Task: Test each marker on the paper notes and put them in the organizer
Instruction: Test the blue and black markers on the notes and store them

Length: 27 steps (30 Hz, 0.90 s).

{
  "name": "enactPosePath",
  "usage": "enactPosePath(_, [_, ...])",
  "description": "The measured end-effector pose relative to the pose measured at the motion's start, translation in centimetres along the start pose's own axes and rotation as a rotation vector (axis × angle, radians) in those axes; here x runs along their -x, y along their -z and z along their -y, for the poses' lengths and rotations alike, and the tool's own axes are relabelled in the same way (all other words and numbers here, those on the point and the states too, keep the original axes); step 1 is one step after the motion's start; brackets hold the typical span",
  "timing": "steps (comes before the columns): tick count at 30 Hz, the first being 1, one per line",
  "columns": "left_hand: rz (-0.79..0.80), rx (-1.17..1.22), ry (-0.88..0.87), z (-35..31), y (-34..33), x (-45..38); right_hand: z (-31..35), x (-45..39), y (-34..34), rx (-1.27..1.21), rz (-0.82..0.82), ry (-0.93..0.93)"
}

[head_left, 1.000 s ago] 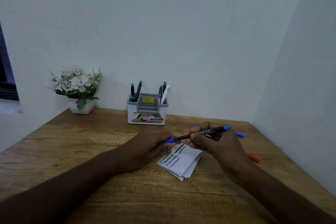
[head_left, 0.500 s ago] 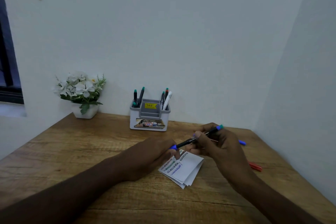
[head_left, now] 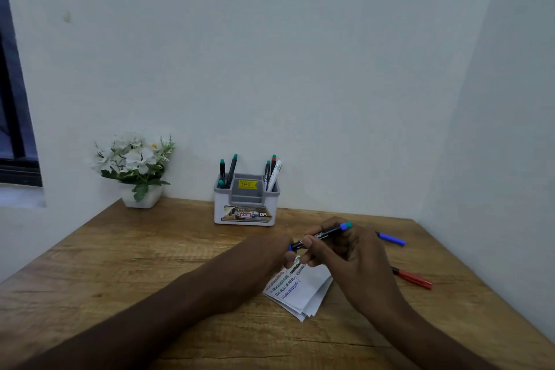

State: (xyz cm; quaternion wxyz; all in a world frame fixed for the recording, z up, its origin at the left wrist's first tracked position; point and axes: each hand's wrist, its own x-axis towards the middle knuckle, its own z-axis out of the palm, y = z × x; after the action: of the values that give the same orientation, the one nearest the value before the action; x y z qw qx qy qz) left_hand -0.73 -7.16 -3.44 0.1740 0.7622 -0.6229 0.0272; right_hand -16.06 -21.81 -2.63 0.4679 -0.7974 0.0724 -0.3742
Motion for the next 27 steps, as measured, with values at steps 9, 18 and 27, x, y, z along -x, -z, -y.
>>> enactPosePath(9, [-0.328,0.099,-0.053,0.3,-1.6,0.8,-1.0,0.5,0.1,0.11,-0.046,0.005])
enactPosePath(18, [-0.793,0.213,0.161,2.6,1.7,-0.8,-1.6,0.6,-0.7,0.22,0.009,-0.042])
enactPosePath(27, [-0.77,0.141,0.363,4.7,8.2,-11.0,-1.1,0.5,0.2,0.224,0.041,0.013])
